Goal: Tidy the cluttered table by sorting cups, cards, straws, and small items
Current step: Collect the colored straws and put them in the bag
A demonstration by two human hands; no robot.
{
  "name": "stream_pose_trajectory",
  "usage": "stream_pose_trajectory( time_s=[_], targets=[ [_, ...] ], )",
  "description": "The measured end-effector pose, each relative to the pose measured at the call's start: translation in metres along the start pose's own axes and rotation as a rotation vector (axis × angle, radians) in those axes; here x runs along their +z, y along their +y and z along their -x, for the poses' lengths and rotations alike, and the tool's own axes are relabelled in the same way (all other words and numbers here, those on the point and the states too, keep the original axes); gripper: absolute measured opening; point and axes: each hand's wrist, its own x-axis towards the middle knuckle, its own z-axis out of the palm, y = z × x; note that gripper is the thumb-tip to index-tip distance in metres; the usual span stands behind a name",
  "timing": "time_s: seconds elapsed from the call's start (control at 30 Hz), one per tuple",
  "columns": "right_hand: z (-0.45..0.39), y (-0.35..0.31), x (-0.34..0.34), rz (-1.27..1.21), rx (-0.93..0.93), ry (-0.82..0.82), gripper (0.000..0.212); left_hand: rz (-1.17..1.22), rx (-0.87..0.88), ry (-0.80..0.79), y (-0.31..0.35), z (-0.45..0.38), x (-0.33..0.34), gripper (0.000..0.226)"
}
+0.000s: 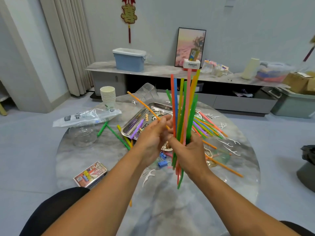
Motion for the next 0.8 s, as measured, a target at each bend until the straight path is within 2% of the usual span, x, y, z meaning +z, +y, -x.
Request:
stream_pose_trajectory(
  time_s=[0.1, 0.13, 0.23, 0.33, 0.4, 0.5, 0.57, 0.7, 0.8],
  targets=[
    [0.007, 0.004, 0.001, -0.012, -0.004, -0.065, 0.026, 0.035, 0.032, 0.069, 0.002, -0.004, 0.001, 0.021],
    [0.008, 0.007, 0.001, -0.002, 0.009, -0.062, 0.027, 0.061, 0.062, 0.094, 0.005, -0.004, 0.001, 0.02],
    [0.011, 0.016, 0.003, 0.049, 0.067, 0.032, 0.013, 0.19, 0.18, 0.166, 0.023, -0.006, -0.006, 0.024],
    [0.009, 0.022, 0.004, 0.013, 0.103, 0.113, 0.012, 0.068, 0.258, 0.236, 0.034, -0.011, -0.02, 0.026],
    [0.005, 0.017, 0.003, -0.051, 0.053, 0.158, 0.005, -0.11, 0.219, 0.197, 0.027, -0.007, -0.021, 0.029],
    [-0.002, 0.01, 0.005, -0.092, -0.009, 0.187, 0.008, -0.312, 0.073, 0.025, 0.0, 0.008, -0.01, 0.03],
    [-0.001, 0.013, 0.008, -0.126, 0.005, 0.19, 0.011, -0.355, -0.015, -0.055, -0.019, 0.019, 0.0, 0.037],
    [0.007, 0.021, 0.012, -0.135, 0.093, 0.171, 0.042, -0.353, -0.1, -0.085, -0.043, 0.034, 0.006, 0.062],
    [0.008, 0.024, 0.009, -0.1, 0.123, 0.137, 0.038, -0.442, -0.087, -0.151, -0.048, 0.04, 0.005, 0.077]
  ],
)
